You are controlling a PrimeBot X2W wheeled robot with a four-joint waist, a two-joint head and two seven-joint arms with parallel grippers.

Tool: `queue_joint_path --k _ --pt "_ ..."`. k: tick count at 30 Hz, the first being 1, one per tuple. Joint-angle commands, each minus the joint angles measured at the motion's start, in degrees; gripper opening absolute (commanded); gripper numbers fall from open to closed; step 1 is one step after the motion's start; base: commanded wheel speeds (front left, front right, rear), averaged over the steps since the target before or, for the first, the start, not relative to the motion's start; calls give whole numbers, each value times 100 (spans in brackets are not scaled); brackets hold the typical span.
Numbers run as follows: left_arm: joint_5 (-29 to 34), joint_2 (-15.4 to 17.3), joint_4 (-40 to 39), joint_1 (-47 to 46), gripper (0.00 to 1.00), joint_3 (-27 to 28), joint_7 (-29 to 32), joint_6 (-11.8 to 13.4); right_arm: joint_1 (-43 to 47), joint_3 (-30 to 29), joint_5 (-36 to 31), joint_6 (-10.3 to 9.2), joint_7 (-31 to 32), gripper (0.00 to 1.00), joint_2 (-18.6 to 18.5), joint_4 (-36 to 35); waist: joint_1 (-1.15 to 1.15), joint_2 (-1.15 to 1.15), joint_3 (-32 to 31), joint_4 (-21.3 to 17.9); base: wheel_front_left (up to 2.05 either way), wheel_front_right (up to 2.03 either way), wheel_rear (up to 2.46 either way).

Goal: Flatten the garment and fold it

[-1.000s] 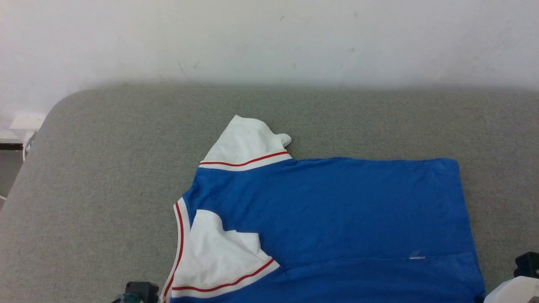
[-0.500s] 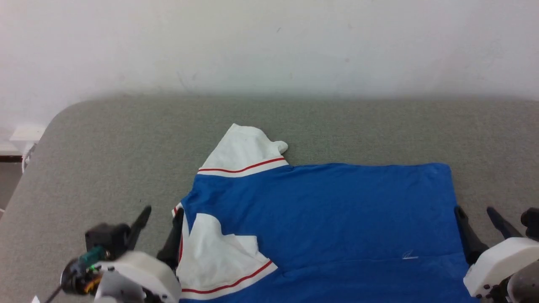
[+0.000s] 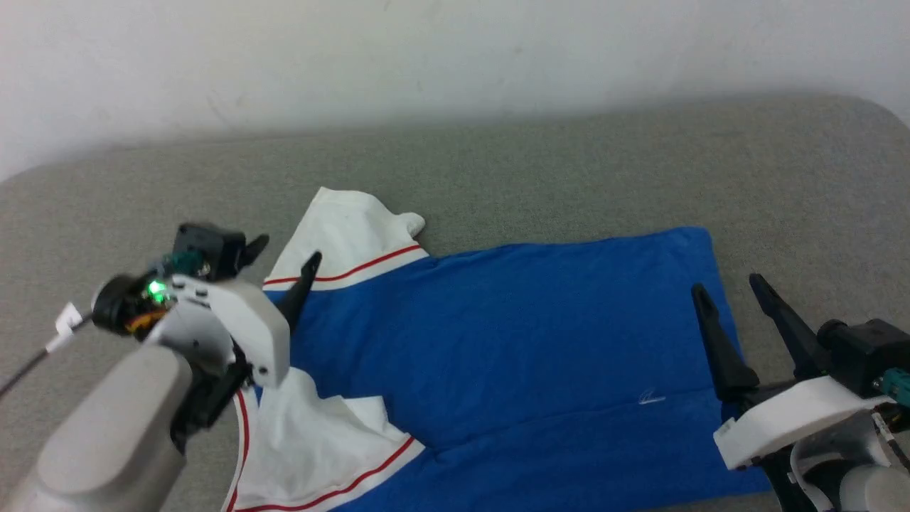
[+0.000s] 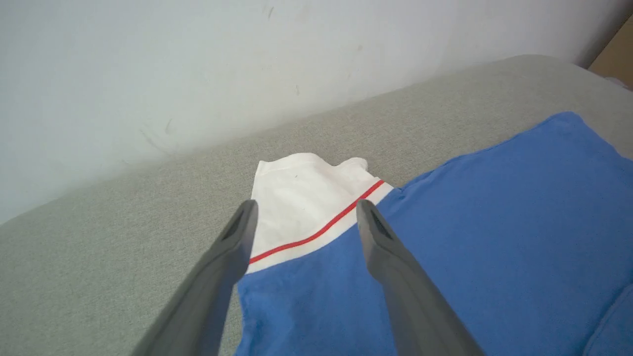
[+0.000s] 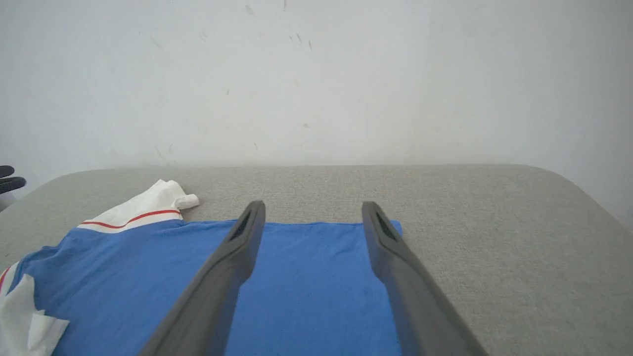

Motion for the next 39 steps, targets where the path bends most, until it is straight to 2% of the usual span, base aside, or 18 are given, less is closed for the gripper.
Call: queue_joint_path --k 1,4,7,12,14,20,32,33,34,37,39 --pt "-12 34 137 -379 100 1 127 -146 -135 31 -18 -4 -71 100 4 12 0 -1 596 -510 0 0 0" --pt "-127 78 551 -1066 100 -2 551 -494 -281 108 -22 -4 -189 100 52 21 0 -1 925 -723 0 0 0" --pt "-269 113 985 -1680 100 -31 1065 -729 -428 168 3 -4 -402 100 123 26 0 -1 1190 -899 0 0 0" --pt "-606 174 1739 -2546 100 10 1884 -900 -578 345 10 -4 -648 100 216 111 0 -1 1557 -1183 0 0 0" --pt "-687 229 2025 -2781 100 -61 2311 -938 -617 379 -12 -4 -716 100 237 171 0 -1 1667 -1262 0 0 0" --pt "-821 384 2567 -3236 100 -100 3026 -955 -674 408 -17 -4 -834 100 281 294 0 -1 1879 -1398 0 0 0" --pt "-651 469 3147 -3438 100 -322 3369 -894 -701 521 89 -4 -994 100 328 439 0 -1 2046 -1429 0 0 0" --pt "-696 454 3197 -3420 53 -335 3489 -894 -704 515 92 -4 -994 100 328 441 0 -1 2050 -1425 0 0 0" --pt "-757 434 3242 -3402 0 -341 3623 -896 -708 505 92 -4 -993 100 328 443 0 -1 2051 -1418 0 0 0" --pt "-861 414 3258 -3372 0 -374 3897 -904 -713 476 77 -4 -983 100 329 457 0 -1 2023 -1391 0 0 0" --pt "-828 411 3188 -3378 0 -341 3679 -872 -712 461 54 -4 -968 100 329 466 0 -1 1973 -1356 0 0 0"
